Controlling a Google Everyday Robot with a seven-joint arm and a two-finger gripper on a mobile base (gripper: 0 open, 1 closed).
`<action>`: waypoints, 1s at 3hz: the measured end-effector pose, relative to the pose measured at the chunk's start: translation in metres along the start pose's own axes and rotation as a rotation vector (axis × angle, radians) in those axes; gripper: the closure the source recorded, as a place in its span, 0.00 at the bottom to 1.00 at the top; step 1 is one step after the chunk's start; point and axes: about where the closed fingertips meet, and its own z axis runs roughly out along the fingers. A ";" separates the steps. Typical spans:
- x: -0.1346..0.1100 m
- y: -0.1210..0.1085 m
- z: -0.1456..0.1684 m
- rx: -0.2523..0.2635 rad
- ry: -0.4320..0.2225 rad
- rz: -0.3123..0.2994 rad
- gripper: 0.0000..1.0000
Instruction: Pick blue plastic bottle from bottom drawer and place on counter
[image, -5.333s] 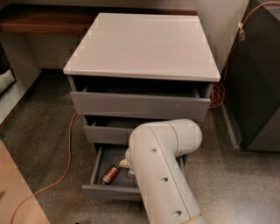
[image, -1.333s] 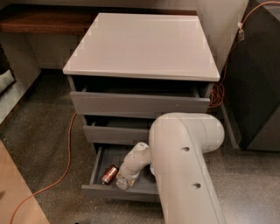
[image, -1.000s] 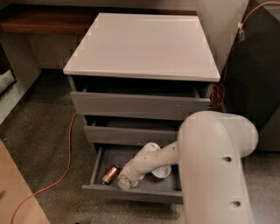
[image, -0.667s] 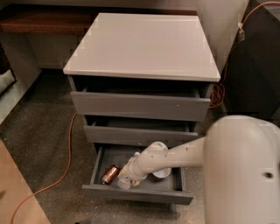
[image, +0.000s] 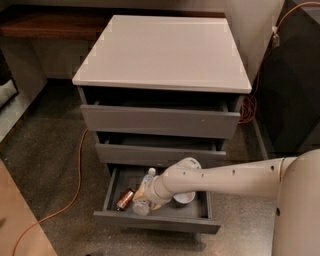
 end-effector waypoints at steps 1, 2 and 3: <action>0.000 0.000 0.000 0.000 0.000 0.001 1.00; 0.000 -0.005 -0.012 0.024 0.015 -0.014 1.00; 0.000 -0.018 -0.047 0.077 0.055 -0.043 1.00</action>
Offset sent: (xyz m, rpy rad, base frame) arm 0.0005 -0.0070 0.0369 0.0438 -0.0723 0.0059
